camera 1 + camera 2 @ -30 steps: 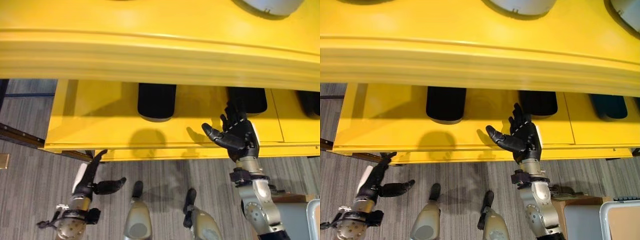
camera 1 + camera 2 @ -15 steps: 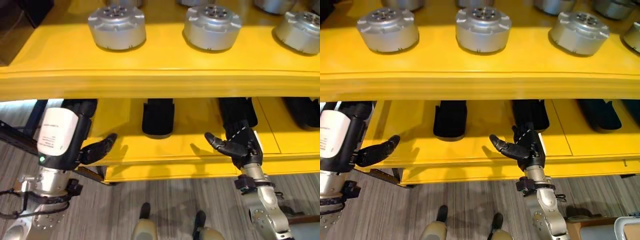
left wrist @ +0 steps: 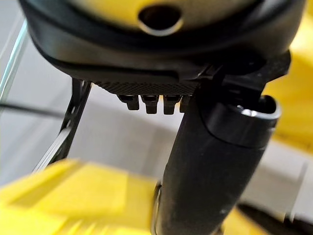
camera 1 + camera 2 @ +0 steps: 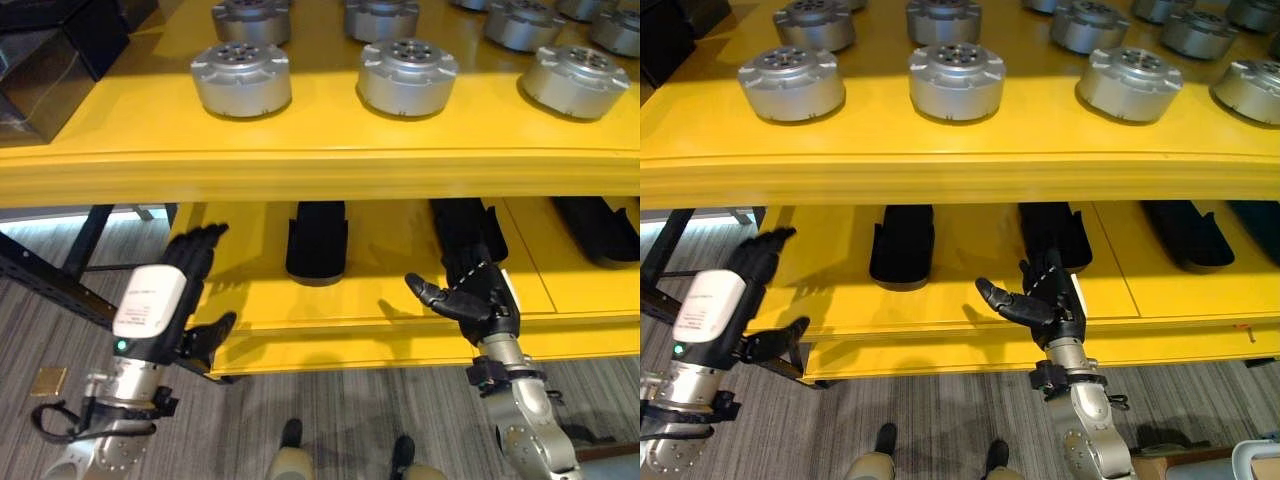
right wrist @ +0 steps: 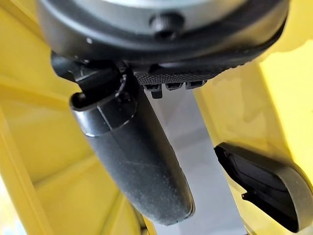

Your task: Move parts from the plastic box to the shelf.

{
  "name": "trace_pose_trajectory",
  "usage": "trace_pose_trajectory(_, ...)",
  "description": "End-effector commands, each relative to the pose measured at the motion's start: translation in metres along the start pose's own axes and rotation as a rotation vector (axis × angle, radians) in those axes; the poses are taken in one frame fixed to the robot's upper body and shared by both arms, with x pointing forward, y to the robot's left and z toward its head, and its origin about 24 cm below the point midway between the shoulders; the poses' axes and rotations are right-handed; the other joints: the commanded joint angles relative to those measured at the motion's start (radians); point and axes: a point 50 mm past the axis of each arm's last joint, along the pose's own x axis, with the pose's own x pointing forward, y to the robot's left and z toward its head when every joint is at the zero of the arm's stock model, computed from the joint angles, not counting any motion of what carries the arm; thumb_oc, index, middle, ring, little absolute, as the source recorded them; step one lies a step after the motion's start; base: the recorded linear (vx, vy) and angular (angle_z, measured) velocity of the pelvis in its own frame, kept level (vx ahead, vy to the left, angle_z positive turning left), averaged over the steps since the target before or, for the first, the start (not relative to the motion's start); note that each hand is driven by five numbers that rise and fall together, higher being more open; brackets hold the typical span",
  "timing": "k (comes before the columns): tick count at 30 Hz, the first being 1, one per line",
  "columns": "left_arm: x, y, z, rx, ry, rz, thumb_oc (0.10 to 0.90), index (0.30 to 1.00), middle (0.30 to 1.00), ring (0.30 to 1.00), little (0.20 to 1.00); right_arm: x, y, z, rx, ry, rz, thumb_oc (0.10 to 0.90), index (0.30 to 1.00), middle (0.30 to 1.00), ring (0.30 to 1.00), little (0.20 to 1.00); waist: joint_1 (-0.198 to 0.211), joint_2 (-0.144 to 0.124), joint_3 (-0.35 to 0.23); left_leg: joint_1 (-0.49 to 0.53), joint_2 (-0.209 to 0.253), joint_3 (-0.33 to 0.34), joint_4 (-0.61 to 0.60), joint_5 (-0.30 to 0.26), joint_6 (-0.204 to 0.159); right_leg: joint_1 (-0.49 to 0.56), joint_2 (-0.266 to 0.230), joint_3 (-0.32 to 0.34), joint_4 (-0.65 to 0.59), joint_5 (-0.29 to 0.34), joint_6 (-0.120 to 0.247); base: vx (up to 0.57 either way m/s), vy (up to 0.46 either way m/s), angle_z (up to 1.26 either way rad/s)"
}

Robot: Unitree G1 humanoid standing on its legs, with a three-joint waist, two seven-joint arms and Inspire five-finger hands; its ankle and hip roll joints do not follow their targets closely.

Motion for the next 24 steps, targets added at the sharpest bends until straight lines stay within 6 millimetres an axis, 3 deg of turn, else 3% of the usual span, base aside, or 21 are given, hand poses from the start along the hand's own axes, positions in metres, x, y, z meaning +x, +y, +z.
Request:
trace_pose_trajectory(1,0.016,0.019,0.010,0.076,-0.107,0.090,0.900,1.000,1.000,1.000,1.000,0.011,0.016,0.036,0.035,-0.229,0.092,0.900,1.000,1.000,1.000,1.000,-0.006,-0.028,-0.069,0.006,0.051,0.020,-0.072,0.072,0.008,0.033,-0.012,0.015,0.055,-0.123,0.013,0.00,0.000,-0.04)
trace_pose_trajectory(11,0.016,-0.022,0.003,0.085,-0.079,-0.078,0.900,1.000,1.000,1.000,1.000,0.009,0.014,0.033,0.037,-0.228,0.064,0.900,1.000,1.000,1.000,1.000,-0.029,-0.028,-0.069,0.010,0.065,0.037,-0.073,0.074,0.002,0.030,0.001,0.031,0.048,-0.121,0.009,0.00,-0.003,-0.05)
trace_pose_trajectory(24,0.027,-0.047,0.008,0.072,-0.090,-0.130,0.900,1.000,1.000,1.000,1.000,0.008,0.013,0.031,0.028,-0.233,0.047,0.900,1.000,1.000,1.000,1.000,-0.053,-0.034,-0.070,0.012,0.076,0.052,-0.072,0.073,-0.002,0.020,0.013,0.046,0.049,-0.121,0.005,0.00,-0.001,-0.03)
